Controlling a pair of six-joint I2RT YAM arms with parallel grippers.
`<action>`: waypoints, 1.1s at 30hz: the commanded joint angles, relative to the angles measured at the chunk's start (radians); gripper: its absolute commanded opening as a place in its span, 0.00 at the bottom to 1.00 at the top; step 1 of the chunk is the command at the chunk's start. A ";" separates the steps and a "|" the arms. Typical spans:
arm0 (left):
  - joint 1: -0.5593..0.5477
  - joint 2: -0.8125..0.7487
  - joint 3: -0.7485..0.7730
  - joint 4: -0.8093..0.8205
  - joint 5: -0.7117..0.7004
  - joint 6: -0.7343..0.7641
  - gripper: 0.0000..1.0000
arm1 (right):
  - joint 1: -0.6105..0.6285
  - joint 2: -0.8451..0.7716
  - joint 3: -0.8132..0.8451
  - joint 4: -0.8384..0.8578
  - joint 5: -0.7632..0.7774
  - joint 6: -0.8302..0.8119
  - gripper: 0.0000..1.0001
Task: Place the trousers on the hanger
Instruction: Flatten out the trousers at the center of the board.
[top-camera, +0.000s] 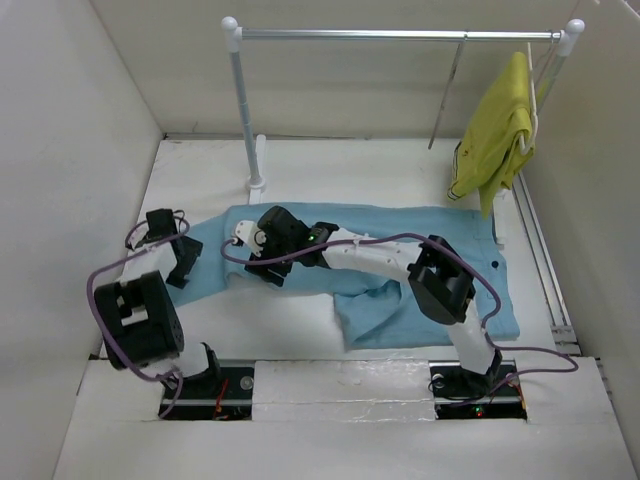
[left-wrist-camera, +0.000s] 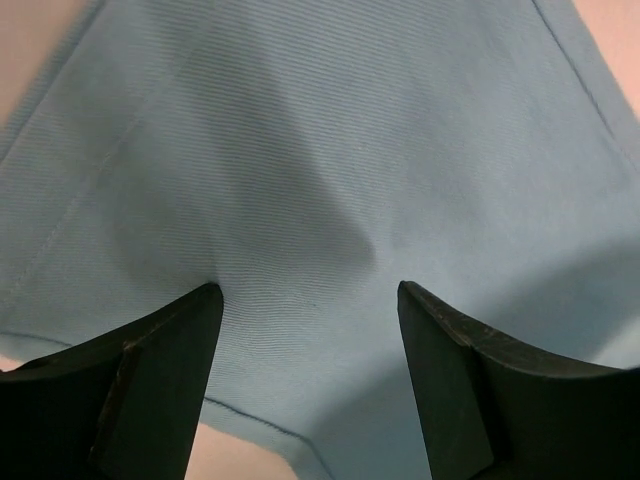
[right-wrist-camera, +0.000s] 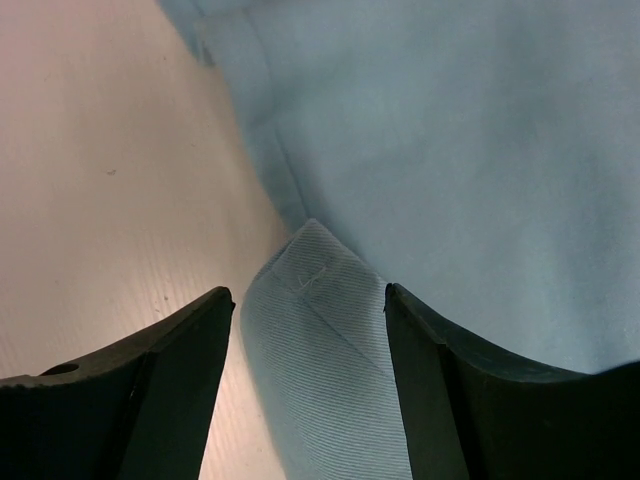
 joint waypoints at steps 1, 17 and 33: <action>0.005 0.170 0.092 0.067 -0.048 -0.026 0.67 | -0.007 -0.016 0.023 0.056 -0.032 0.019 0.68; -0.038 0.616 0.772 -0.191 -0.229 0.083 0.65 | -0.046 0.115 0.157 -0.008 -0.095 0.025 0.19; -0.463 -0.194 0.183 -0.059 0.148 0.111 0.32 | -0.095 -0.369 -0.158 0.038 -0.139 0.107 0.15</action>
